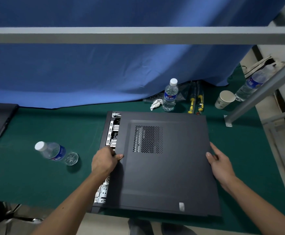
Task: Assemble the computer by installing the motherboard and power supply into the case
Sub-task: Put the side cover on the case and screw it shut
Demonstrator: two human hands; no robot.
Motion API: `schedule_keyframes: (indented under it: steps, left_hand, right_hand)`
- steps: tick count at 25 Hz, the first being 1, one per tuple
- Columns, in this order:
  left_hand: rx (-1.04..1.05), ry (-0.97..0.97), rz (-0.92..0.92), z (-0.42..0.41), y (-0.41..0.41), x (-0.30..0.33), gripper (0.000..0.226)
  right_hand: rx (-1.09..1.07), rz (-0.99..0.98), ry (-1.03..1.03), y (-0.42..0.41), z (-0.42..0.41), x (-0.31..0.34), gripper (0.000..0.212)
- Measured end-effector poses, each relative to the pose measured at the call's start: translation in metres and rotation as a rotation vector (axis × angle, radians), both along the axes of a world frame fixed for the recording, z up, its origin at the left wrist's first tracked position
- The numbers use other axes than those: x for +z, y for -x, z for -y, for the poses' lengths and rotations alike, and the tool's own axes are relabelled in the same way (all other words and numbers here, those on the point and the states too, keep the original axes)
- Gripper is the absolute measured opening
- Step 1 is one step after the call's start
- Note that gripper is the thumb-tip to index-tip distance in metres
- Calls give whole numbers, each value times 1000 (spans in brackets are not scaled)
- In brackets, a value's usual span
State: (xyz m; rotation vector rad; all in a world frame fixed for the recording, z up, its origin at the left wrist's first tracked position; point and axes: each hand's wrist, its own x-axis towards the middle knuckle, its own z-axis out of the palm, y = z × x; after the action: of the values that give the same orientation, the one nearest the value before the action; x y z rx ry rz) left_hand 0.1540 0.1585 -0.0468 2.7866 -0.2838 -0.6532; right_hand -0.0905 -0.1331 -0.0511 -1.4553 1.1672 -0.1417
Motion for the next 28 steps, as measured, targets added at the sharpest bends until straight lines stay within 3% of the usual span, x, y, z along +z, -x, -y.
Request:
schedule_keyframes:
  steps: [7,13,21,28]
  left_hand:
    - [32,-11,-52,1,6,10,53]
    - [12,-62,11,0,-3,11,50]
    - [-2,-59,-65,17,4,10,60]
    - [23,-4,-57,32,9,5,54]
  right_hand:
    - [35,-9,-11,1,3,-3,52]
    - [38,-2,-26,-6,-1,-6,51]
    - [24,-31,-16,6,12,1,52]
    - [85,-33,42,-7,7,0,60]
